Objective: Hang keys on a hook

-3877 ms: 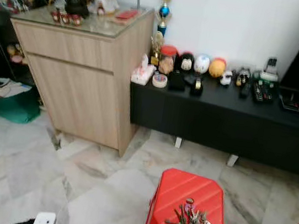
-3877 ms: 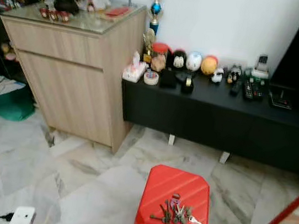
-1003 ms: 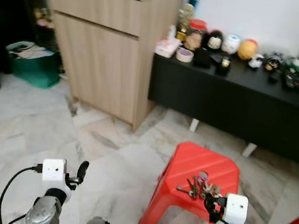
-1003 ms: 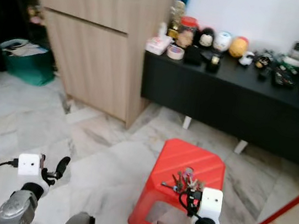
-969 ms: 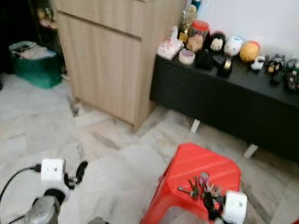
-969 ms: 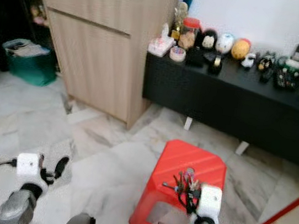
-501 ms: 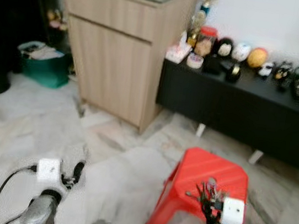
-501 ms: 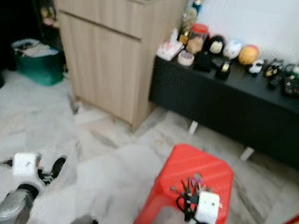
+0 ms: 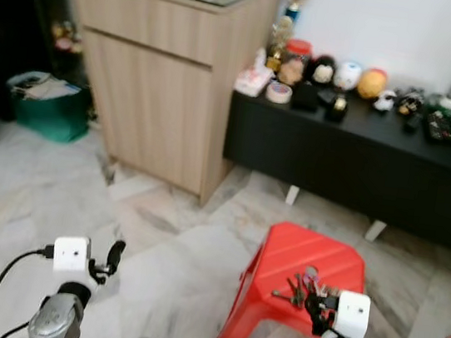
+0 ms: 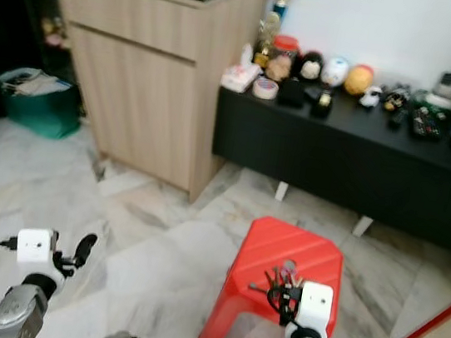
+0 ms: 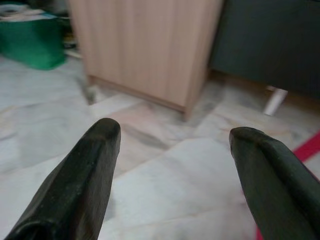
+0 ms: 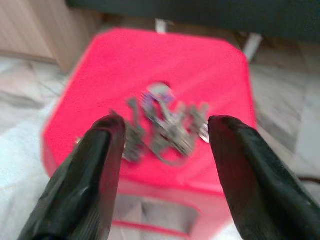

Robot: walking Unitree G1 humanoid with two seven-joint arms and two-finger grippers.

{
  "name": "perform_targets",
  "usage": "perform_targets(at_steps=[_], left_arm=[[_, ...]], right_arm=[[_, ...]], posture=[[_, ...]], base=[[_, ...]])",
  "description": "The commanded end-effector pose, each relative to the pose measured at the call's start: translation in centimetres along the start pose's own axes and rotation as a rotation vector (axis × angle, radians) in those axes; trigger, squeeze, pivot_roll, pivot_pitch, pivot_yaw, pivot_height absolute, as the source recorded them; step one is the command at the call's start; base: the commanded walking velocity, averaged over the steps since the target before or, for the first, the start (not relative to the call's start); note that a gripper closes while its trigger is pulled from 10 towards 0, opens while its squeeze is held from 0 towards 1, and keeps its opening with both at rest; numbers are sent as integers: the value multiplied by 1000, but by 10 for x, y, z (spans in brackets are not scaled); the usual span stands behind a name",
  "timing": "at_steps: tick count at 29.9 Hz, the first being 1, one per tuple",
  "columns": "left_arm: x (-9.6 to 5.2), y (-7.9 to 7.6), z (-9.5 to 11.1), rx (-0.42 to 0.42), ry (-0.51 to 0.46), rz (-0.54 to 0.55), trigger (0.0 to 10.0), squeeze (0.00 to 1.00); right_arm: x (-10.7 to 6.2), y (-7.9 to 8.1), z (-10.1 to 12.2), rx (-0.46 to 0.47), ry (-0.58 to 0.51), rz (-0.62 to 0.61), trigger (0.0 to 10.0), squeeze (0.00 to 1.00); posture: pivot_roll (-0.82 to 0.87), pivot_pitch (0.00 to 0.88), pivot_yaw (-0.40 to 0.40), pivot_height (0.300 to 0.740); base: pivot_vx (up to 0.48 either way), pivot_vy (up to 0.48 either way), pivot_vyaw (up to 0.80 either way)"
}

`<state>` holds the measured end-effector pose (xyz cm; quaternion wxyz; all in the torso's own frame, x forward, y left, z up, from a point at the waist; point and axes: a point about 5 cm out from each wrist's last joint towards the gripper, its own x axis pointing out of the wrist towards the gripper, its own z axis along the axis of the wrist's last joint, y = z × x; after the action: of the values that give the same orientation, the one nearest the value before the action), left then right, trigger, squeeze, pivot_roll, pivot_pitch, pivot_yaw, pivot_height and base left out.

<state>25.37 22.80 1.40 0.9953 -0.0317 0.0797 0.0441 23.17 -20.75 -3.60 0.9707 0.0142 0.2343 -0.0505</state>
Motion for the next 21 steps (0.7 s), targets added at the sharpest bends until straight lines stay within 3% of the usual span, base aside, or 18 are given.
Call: perform_targets(at_steps=[1,21], left_arm=[[-1,1,-2,-1,17,-2,10000,0],[-1,0,-2,-5,18,-1,10000,0]], right_arm=[[1,0,1,6,2,-5,10000,0],[2,5,0,4,13,15,10000,0]], posture=[[18,0,-32,645],[28,0,-39,645]], base=[[266,0,0],[284,0,0]])
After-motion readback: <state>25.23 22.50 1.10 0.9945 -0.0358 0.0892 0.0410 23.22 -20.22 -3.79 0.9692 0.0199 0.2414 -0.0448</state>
